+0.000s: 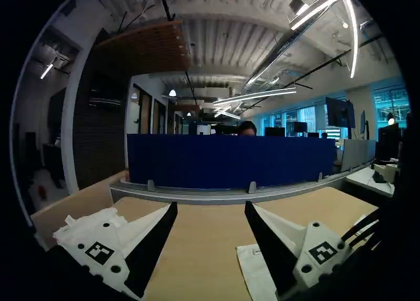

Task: Fold towel

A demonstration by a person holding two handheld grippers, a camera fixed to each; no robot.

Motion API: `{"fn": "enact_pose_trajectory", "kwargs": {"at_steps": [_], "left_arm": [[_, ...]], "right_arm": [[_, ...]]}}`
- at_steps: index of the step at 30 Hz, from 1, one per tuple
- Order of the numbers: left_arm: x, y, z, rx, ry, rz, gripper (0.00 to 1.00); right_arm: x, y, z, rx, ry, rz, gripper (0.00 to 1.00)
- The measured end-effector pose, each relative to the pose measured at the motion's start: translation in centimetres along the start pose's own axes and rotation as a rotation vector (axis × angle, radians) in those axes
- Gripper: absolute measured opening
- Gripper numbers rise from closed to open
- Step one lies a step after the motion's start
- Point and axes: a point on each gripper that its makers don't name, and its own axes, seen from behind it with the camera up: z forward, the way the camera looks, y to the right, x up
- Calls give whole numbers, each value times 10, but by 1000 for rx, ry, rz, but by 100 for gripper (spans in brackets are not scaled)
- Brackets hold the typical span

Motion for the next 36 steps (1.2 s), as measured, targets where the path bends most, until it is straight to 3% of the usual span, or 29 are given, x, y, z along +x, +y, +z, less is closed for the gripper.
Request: {"fn": "enact_pose_trajectory", "kwargs": {"at_steps": [8,18,26,36], "left_arm": [[10,27,-3,-102,-52,24,95],[-5,75,-14,-285,-161,60,95],[-17,84,-19,-340,-216,99,95],[-52,89,-20,-361,-271,114,95]], "right_arm": [[5,-13,-1,89,-77,-71,100],[-22,-49,-12,282,-241,-180,100],[-38,-70,-19,391,-316,-224,100],[-69,-81,-19,435,-364,-226,100]]}}
